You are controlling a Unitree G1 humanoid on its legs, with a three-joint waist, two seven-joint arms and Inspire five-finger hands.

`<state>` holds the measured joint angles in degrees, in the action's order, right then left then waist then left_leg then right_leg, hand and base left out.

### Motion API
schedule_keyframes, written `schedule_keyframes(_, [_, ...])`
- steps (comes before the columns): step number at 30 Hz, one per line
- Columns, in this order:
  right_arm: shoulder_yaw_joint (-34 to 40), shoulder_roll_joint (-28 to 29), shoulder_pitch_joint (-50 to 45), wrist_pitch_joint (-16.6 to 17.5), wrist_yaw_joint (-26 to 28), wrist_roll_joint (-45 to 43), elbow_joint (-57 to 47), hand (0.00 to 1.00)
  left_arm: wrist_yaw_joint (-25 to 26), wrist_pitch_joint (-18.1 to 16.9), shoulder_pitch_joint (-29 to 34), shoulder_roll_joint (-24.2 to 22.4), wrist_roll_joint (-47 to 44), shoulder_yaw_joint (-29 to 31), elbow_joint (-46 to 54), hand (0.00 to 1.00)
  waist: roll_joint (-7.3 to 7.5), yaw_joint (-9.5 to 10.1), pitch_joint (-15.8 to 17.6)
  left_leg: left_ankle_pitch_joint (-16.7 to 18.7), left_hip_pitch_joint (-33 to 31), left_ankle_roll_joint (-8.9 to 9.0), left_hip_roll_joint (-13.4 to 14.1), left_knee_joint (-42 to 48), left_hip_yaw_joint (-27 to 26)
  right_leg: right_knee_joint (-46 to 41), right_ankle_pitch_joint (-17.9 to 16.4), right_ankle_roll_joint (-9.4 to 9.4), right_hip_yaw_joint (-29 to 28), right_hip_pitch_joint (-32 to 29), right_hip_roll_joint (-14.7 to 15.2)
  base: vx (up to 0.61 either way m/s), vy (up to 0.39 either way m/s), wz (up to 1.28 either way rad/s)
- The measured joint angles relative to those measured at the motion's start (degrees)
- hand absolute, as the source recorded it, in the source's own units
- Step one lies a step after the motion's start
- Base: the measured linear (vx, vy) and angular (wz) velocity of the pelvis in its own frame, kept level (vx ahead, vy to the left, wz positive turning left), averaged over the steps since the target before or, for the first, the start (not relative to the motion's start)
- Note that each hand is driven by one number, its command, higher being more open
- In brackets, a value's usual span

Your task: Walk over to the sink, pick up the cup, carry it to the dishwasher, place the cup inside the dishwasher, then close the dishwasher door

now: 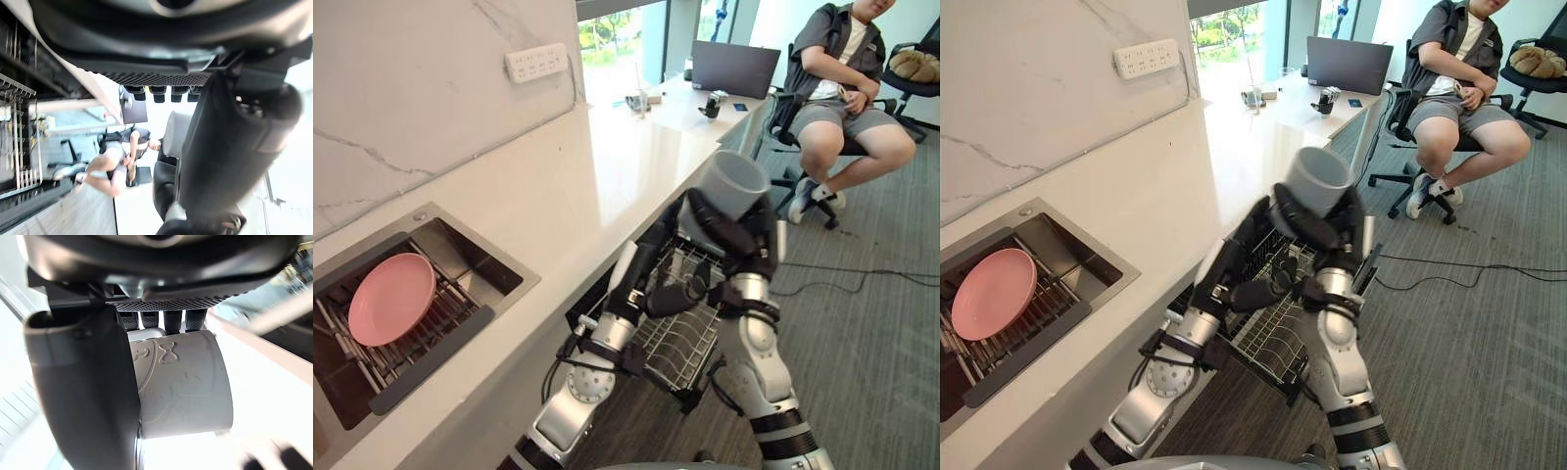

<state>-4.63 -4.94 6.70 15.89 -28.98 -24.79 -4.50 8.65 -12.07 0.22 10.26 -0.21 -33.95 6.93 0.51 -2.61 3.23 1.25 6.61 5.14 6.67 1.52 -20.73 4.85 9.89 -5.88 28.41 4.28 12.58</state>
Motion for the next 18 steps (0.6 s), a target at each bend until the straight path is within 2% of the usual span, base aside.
schedule_keyframes(4, [2.1, -0.8, -0.1, 2.1, -1.5, -0.8, 0.1, 0.0, -0.4, -1.5, -0.1, -0.3, -1.1, 0.0, 1.1, 1.0, -0.54, -0.55, -0.3, -0.5, 0.5, 0.01, 0.0, -1.0, -0.2, 0.0, -0.1, 0.04, -0.1, 0.0, -0.2, 0.0, 0.0, -0.02])
schedule_keyframes(8, [1.9, -0.8, -0.1, 2.5, -1.6, -1.0, 0.5, 0.0, -0.6, -2.5, -0.1, -0.3, -2.2, 0.0, 4.3, 1.0, -0.54, -0.21, -0.3, -1.0, 0.9, -0.05, 0.0, -2.2, -0.1, 0.0, -0.1, 0.13, 0.0, 0.0, -0.4, 0.0, -0.001, 0.01])
schedule_keyframes(12, [2.2, -0.8, -0.3, 2.6, -1.6, -1.0, 1.2, 0.0, -3.1, -3.2, -0.2, -0.6, -6.0, 0.1, 4.6, 1.0, -0.54, 0.09, -0.3, -1.5, 1.0, -0.06, -0.1, -2.9, 0.0, 0.0, -0.2, 0.13, 0.2, -0.1, -0.4, 0.0, 0.004, 0.02])
schedule_keyframes(15, [4.5, -0.8, -1.3, 2.7, 0.1, -1.0, 1.4, 0.0, -7.1, -1.5, 0.0, -0.6, -12.5, 0.4, 4.3, 1.0, -0.53, 0.18, -0.3, -1.8, 0.9, -0.03, -0.2, -3.5, 0.3, 0.0, -0.2, 0.05, 0.4, -0.2, -0.4, 0.02, 0.007, 0.04])
schedule_keyframes(18, [9.0, -1.4, -3.5, 2.3, 4.4, -1.2, 1.8, 0.0, -11.1, 2.0, 2.7, -0.8, -16.1, 2.2, 1.8, 1.0, -0.53, 0.13, -0.3, -1.8, 0.7, 0.04, -0.2, -3.8, 0.3, 0.0, -0.4, -0.14, 0.6, -0.5, -0.4, 0.01, 0.002, 0.0])
